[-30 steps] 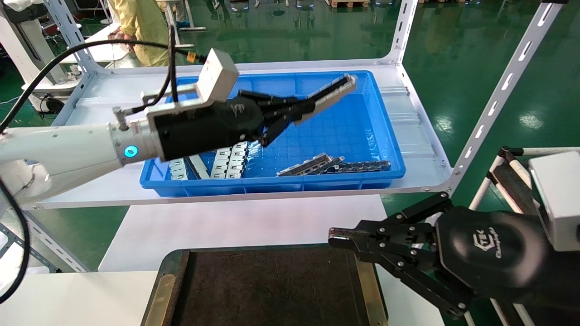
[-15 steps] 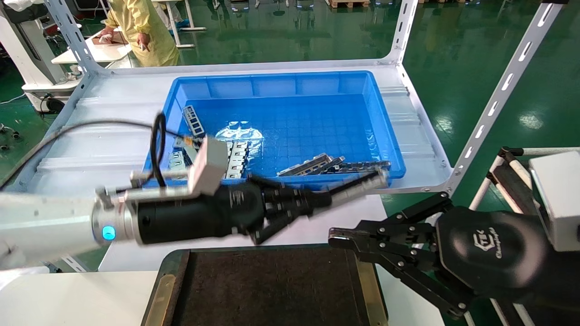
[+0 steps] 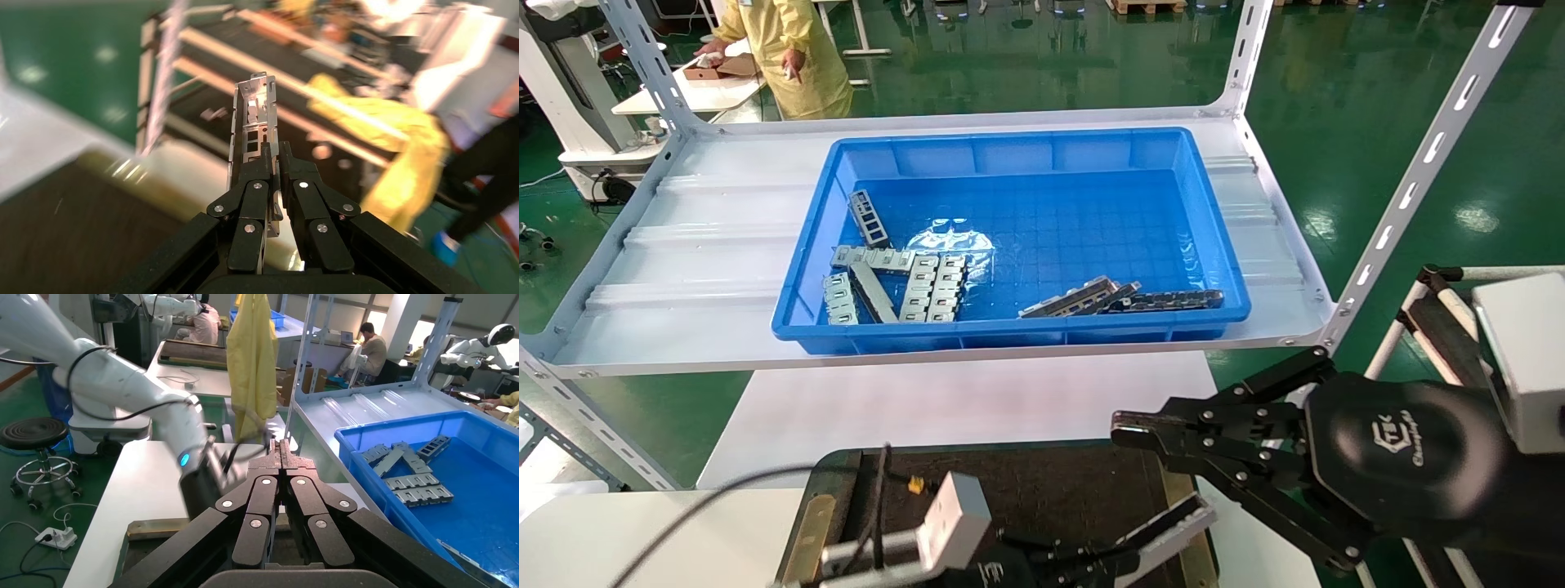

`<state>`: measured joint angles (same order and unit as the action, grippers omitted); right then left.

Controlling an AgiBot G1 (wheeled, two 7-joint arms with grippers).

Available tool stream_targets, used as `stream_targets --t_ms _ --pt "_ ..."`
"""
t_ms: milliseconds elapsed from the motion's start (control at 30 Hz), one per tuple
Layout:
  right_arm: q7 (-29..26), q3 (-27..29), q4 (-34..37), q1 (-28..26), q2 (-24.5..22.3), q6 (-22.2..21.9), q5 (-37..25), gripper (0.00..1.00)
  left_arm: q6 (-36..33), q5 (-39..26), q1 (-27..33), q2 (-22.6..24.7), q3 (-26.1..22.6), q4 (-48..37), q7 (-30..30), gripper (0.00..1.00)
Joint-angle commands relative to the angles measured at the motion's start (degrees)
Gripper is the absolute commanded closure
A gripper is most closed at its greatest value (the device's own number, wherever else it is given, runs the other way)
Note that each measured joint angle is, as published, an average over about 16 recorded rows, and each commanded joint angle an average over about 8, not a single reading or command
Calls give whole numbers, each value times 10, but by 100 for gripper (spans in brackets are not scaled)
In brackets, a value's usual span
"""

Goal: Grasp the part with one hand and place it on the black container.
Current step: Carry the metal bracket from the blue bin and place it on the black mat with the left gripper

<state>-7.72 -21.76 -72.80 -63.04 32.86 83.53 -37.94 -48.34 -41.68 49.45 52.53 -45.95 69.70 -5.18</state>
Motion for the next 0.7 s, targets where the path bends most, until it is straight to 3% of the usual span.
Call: stream_targets --t_ms 33,267,700 --pt "0 0 0 0 0 0 0 100 61 -4 -42 -5 -3 35 -9 100" --pt "0 0 0 0 0 0 0 100 218 -24 -99 31 -23 72 -40 100" --pt "0 0 0 0 0 0 0 100 446 -36 -110 142 -61 54 -77 100"
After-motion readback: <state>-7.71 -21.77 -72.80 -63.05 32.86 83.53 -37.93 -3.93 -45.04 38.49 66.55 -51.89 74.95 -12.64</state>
